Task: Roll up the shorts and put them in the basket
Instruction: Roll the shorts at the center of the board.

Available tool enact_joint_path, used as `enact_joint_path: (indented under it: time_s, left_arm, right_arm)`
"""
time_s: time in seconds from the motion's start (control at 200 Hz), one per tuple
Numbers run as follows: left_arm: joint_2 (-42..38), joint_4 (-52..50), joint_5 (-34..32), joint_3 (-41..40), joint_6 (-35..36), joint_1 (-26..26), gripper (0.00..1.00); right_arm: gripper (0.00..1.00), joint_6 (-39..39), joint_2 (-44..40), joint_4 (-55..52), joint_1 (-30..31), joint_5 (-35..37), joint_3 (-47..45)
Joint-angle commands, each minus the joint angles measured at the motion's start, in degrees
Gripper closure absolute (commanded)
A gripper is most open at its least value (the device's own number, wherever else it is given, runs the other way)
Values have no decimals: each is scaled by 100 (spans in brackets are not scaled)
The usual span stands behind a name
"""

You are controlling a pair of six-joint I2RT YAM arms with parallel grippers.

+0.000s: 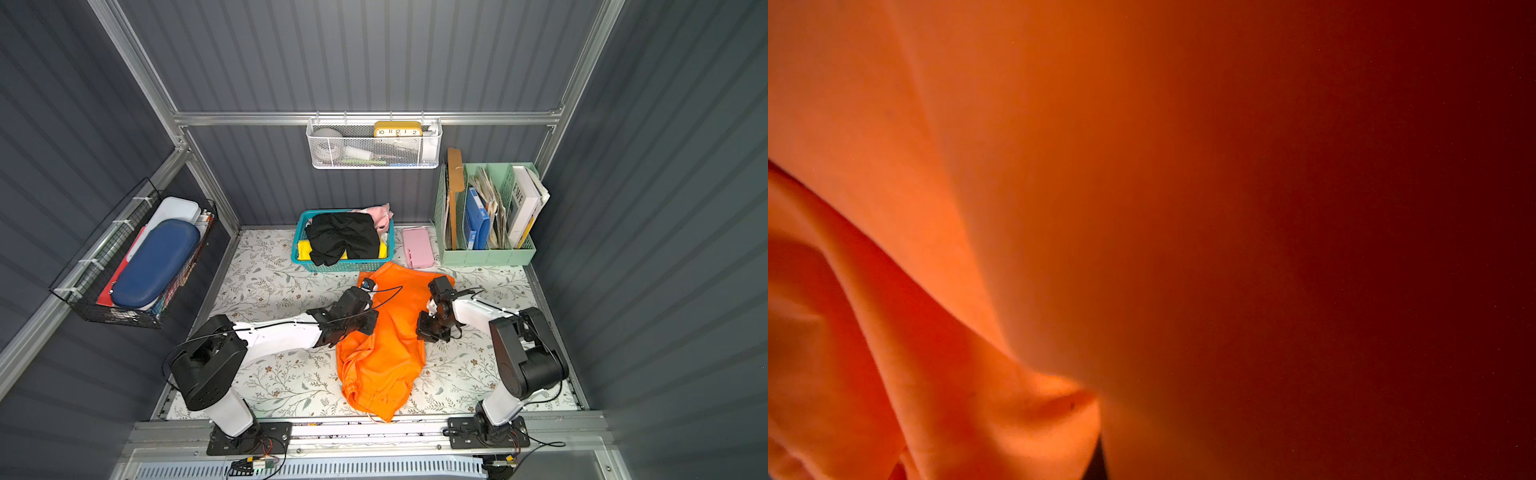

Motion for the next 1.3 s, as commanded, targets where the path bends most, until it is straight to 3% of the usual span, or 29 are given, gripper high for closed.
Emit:
enact_joint_path:
  time_s: [0.0,0.31,0.36,0.425,0.475,0.61,0.75,0.83,1.091,1.296]
  left_arm:
    - [-107,-207,168,-279,-240,123,100]
    - [83,-388,139,-489,-370,536,100]
    - [55,-409,126,-505,-421,637,100]
    - [-93,-387,124,-489,-411,732,100]
    - [-328,-207,172,-494,-239,751,100]
    - [-819,111,864,-189,429,751,100]
    - [-543,-388,1834,859,757,739,100]
    - [-216,-737,2273,1399,544,656,100]
    - [616,-474,2633,1432,-294,192,100]
    - [1074,-525,2690,1242,-490,46,100]
  right_arm:
    - [100,-231,204,23,-338,-12,441]
    - [99,-985,1448,-796,-809,49,2304]
    - [90,-1025,1588,-878,-859,-24,2519]
    - [64,-1081,1601,-982,-878,-115,2661]
    - [51,-1108,1449,-974,-875,-140,2621]
    - [35,-1176,744,-1111,-891,33,2189]
    - [31,-807,-144,-1238,-910,-125,1237]
    - [31,-447,-663,-1288,-909,-257,636]
    - [27,350,-1982,-1497,-892,-134,-618]
    - [26,1245,-2801,-1254,-715,-290,-1638]
